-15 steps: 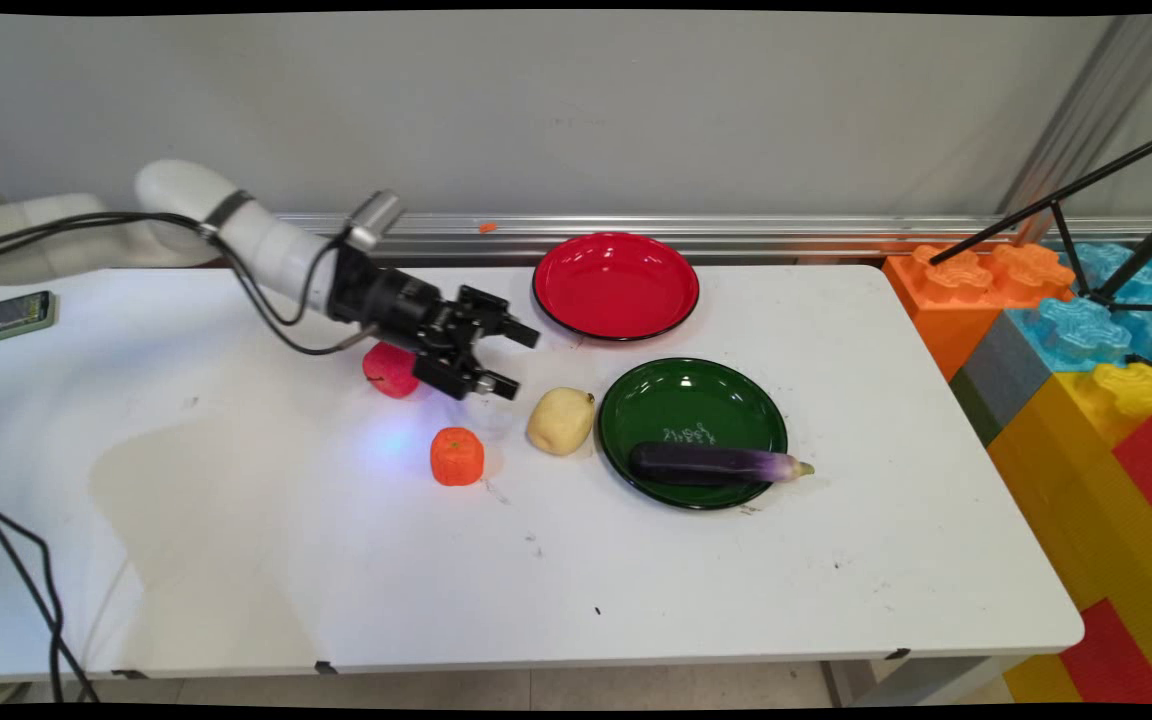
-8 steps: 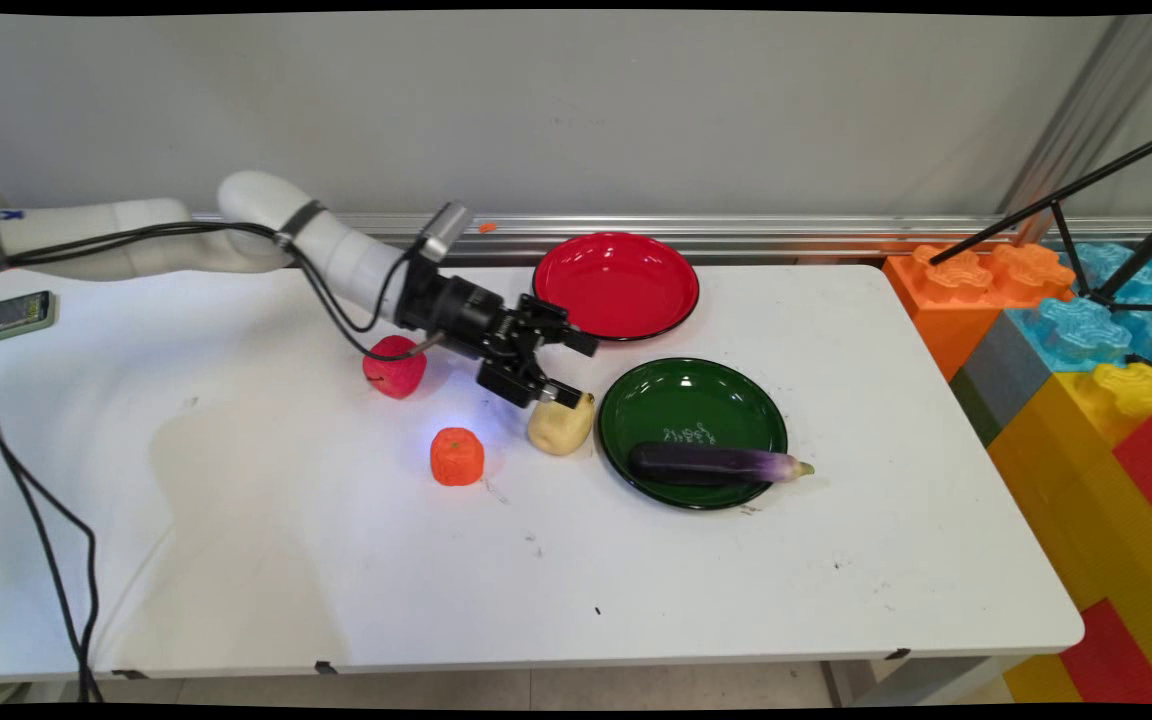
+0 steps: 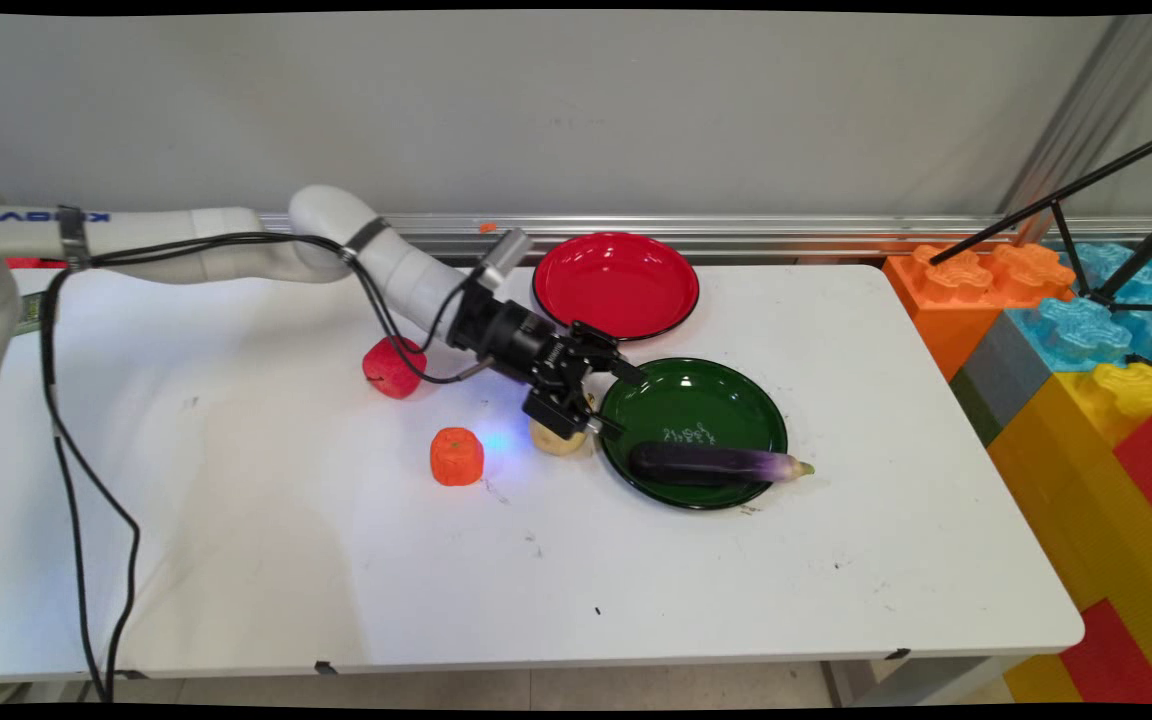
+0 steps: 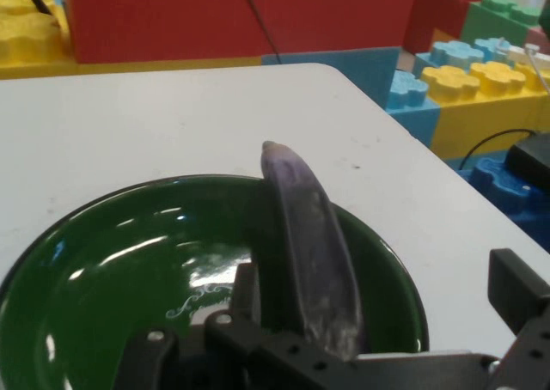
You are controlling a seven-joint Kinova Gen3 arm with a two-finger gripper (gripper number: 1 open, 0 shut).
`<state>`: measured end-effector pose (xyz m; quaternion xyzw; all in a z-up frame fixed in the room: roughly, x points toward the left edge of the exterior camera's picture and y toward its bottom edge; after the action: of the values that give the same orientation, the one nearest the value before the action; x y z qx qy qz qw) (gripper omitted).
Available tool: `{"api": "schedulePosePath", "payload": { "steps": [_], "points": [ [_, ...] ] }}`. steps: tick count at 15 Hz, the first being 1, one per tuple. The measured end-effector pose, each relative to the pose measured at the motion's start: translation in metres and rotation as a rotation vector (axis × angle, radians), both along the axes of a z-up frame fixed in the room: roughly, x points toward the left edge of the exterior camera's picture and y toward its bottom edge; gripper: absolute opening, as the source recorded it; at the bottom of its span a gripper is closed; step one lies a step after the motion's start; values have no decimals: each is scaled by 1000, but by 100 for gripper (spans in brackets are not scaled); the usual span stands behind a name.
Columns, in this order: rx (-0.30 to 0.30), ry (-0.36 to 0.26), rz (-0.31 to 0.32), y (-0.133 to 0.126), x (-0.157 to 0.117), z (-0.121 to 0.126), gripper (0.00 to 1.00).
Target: Pick up the eggplant from the green plate
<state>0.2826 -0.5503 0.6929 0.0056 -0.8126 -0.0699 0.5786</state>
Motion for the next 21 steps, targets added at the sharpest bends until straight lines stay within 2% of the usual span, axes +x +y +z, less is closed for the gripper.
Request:
{"api": "schedulePosePath", "payload": {
  "steps": [10, 21],
  "points": [
    [-2, -27, -66, -18, -53, -24, 100],
    [-4, -62, -95, -27, -74, -40, 100]
  ]
}}
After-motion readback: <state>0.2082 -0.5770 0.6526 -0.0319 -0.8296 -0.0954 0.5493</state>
